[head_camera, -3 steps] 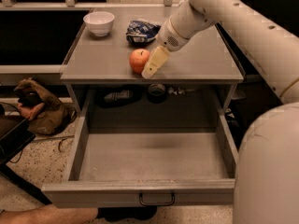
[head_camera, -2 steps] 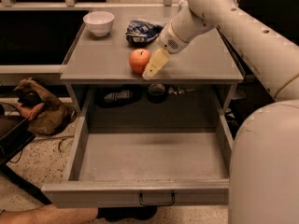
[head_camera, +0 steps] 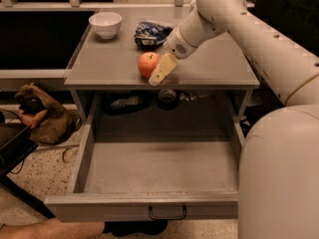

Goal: Place apple into top drawer

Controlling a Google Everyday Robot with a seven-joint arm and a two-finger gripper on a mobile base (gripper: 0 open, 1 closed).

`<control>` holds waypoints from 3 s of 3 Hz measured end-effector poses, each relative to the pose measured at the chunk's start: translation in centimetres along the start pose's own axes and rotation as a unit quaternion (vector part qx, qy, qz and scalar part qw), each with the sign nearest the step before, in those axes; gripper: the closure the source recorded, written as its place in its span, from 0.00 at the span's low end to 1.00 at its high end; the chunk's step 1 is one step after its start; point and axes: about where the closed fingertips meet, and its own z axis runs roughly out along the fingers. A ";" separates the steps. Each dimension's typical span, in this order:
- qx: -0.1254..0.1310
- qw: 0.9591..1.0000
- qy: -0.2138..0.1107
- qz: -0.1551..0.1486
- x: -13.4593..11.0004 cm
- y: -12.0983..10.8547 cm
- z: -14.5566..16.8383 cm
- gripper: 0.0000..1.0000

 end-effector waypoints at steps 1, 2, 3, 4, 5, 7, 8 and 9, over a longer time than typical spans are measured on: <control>-0.003 1.000 -0.004 -0.007 -0.7 0.3 0.3 0.00; -0.007 1.000 -0.008 -0.013 -1.2 0.6 0.4 0.00; -0.009 1.000 -0.014 -0.021 -2.1 1.3 0.3 0.00; -0.017 0.999 -0.025 -0.033 -3.3 2.6 -0.1 0.00; -0.018 0.999 -0.026 -0.034 -3.4 2.7 -0.1 0.00; -0.018 0.999 -0.026 -0.034 -3.4 2.7 -0.1 0.41; -0.018 0.999 -0.026 -0.034 -3.4 2.7 -0.1 0.64; -0.019 0.999 -0.028 -0.040 -3.8 3.4 -0.4 0.88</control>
Offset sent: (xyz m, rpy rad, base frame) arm -0.0073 0.0207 0.0143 0.0210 -0.0271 0.0486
